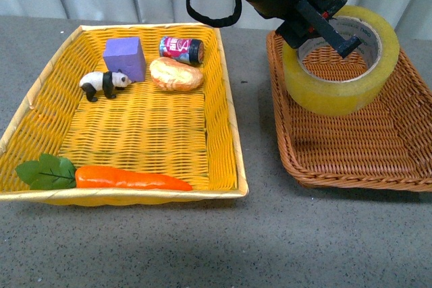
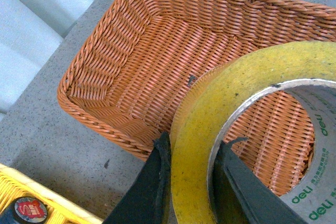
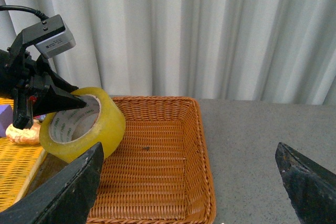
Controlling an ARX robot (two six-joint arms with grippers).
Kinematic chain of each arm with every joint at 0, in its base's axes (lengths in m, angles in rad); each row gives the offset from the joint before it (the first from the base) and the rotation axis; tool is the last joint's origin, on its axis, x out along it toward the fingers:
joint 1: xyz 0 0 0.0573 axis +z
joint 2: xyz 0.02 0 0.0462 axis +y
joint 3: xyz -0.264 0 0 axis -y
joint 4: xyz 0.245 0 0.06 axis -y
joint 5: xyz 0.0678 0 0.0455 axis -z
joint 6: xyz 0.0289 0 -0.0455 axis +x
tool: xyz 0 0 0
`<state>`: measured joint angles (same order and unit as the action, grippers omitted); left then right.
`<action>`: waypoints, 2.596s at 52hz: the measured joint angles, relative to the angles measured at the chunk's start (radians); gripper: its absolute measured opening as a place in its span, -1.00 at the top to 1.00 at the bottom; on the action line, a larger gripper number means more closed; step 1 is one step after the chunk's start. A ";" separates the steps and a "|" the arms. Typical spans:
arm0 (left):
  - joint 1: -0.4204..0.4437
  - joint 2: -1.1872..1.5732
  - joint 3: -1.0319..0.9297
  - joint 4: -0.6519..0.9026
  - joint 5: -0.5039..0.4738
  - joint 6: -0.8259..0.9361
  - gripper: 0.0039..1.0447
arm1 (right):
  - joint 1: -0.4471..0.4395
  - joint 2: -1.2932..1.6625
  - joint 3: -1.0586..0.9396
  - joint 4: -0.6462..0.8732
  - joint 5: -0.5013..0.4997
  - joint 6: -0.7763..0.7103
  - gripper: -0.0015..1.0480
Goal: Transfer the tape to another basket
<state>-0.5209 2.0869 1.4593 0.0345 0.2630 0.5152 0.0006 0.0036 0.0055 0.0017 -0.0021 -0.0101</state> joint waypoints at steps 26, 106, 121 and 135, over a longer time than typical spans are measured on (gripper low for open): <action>0.002 0.000 0.000 0.002 -0.002 0.000 0.69 | -0.026 0.555 0.207 0.006 0.298 -0.089 -0.83; 0.017 0.001 0.000 0.004 -0.050 -0.067 0.69 | 0.123 1.844 1.247 -0.351 -0.265 -0.393 -0.11; 0.023 0.006 0.000 0.005 -0.064 -0.115 0.69 | 0.130 1.884 1.300 -0.381 -0.277 -0.290 0.57; 0.024 0.005 0.013 -0.017 0.056 -0.166 0.33 | 0.124 1.897 1.307 -0.387 -0.224 -0.272 0.78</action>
<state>-0.4969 2.0914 1.4719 0.0177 0.3187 0.3496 0.1249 1.9007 1.3121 -0.3851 -0.2256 -0.2817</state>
